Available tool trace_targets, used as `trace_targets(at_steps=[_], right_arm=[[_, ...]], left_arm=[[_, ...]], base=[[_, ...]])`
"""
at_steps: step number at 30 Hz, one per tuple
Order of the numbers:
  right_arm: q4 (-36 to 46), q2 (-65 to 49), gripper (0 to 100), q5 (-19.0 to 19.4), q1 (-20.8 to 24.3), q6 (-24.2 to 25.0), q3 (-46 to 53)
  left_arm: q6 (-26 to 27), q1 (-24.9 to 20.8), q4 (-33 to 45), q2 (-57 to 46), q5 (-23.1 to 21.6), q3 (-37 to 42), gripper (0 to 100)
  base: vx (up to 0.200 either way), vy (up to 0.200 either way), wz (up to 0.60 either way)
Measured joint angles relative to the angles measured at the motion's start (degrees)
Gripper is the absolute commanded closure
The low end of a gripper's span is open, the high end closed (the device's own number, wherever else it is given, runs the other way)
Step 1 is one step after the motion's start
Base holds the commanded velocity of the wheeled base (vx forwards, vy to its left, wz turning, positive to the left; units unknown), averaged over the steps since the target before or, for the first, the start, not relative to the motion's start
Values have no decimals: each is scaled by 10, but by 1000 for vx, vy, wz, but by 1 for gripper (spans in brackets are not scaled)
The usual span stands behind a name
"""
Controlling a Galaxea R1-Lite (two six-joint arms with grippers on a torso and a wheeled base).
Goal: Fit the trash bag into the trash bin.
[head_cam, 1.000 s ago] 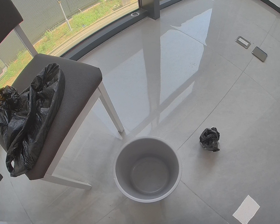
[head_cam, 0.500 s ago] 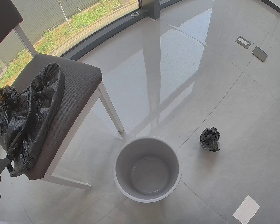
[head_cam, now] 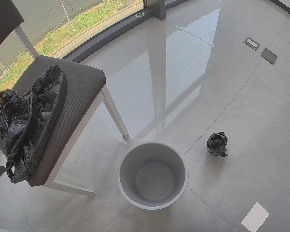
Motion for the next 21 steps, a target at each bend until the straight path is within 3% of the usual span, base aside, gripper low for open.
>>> trace_targets(at_steps=[7, 14, 21], right_arm=[[0, 0, 0, 0, 0, 0, 0], [0, 0, 0, 0, 0, 0, 0], [0, 0, 0, 0, 0, 0, 0]], left_arm=[[-2, 2, -3, 25, 0, 4, 0], [-18, -2, -67, 52, -1, 17, 0], [-57, -40, -123, 71, 2, 29, 0]], base=[[0, 0, 0], [0, 0, 0], [0, 0, 0]])
